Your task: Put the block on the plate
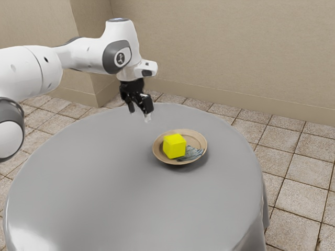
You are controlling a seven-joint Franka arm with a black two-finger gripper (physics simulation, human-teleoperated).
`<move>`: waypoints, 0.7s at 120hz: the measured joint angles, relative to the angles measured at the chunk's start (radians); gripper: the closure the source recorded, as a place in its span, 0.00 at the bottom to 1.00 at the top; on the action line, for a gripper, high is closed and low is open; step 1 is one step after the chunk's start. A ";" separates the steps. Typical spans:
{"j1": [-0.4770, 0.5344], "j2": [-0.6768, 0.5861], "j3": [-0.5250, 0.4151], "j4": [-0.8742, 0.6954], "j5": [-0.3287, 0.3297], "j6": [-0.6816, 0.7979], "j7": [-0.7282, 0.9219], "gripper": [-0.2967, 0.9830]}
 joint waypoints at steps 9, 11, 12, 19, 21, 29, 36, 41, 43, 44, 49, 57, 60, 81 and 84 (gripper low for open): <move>0.019 -0.066 0.014 -0.047 0.011 -0.024 -0.002 0.24; 0.023 -0.081 0.016 -0.057 0.014 -0.029 -0.002 0.24; 0.025 -0.088 0.016 -0.061 0.016 -0.031 -0.002 0.24; 0.036 -0.126 0.018 -0.077 0.029 -0.047 -0.004 0.24; 0.039 -0.136 0.019 -0.080 0.032 -0.052 -0.004 0.24; 0.047 -0.181 0.020 -0.089 0.049 -0.069 -0.006 0.24; 0.051 -0.218 0.020 -0.095 0.067 -0.081 -0.007 0.23; 0.053 -0.248 0.021 -0.098 0.082 -0.087 -0.007 0.23; 0.054 -0.260 0.021 -0.099 0.086 -0.090 -0.007 0.23; 0.054 -0.265 0.021 -0.099 0.089 -0.092 -0.007 0.23; 0.056 -0.290 0.021 -0.100 0.097 -0.101 -0.007 0.23; 0.065 -0.321 0.021 -0.115 0.107 -0.116 -0.008 0.23; 0.068 -0.328 0.021 -0.120 0.109 -0.120 -0.008 0.23; 0.070 -0.339 0.021 -0.128 0.113 -0.140 -0.011 0.23; 0.070 -0.339 0.021 -0.128 0.113 -0.141 -0.011 0.23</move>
